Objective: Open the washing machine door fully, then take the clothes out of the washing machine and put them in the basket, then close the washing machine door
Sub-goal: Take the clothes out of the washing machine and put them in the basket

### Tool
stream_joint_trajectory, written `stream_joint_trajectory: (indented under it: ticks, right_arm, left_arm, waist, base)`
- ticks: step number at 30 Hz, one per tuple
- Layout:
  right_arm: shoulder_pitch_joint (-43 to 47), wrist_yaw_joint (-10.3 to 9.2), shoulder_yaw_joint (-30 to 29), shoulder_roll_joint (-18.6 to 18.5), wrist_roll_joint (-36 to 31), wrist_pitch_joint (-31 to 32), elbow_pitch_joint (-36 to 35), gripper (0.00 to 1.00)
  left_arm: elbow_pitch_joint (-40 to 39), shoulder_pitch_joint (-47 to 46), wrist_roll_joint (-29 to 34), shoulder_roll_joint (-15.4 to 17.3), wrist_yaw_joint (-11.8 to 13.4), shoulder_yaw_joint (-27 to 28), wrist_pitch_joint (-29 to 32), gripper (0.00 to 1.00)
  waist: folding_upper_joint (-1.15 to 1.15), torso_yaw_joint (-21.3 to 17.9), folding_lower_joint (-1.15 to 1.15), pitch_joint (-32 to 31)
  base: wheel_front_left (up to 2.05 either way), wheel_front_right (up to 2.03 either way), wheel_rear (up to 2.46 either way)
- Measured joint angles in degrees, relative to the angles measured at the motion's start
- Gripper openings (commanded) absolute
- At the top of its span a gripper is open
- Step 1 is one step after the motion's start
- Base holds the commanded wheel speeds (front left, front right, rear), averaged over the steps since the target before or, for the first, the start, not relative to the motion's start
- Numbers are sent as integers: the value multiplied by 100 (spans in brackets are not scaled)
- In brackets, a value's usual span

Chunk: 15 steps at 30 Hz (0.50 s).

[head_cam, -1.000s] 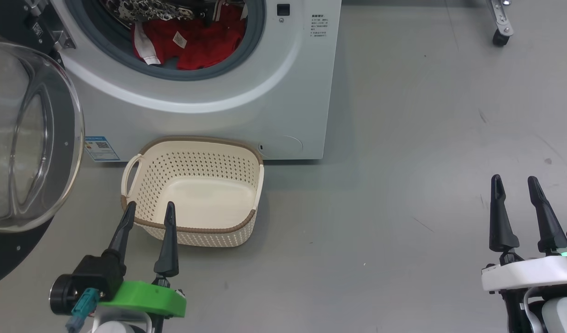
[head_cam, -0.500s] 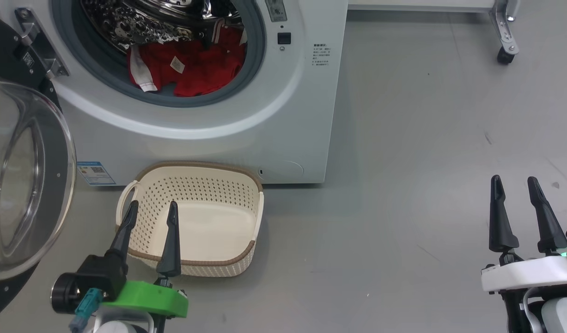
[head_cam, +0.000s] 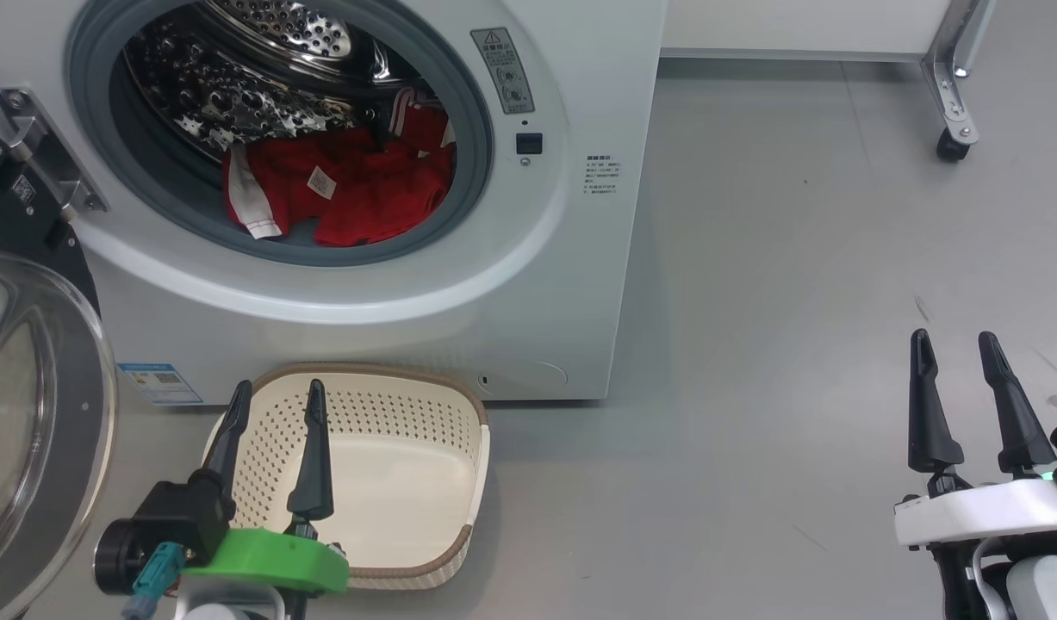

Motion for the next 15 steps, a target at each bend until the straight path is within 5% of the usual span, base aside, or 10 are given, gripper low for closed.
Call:
stream_joint_trajectory:
  ticks: [15]
  right_arm:
    - [14,-1,1,26,-7,0,3,100]
  left_arm:
    - [-31,35,2,0,-8,3,-1,100]
  waist:
    - [0,-9,0,14]
  base:
    - [81,-81,0]
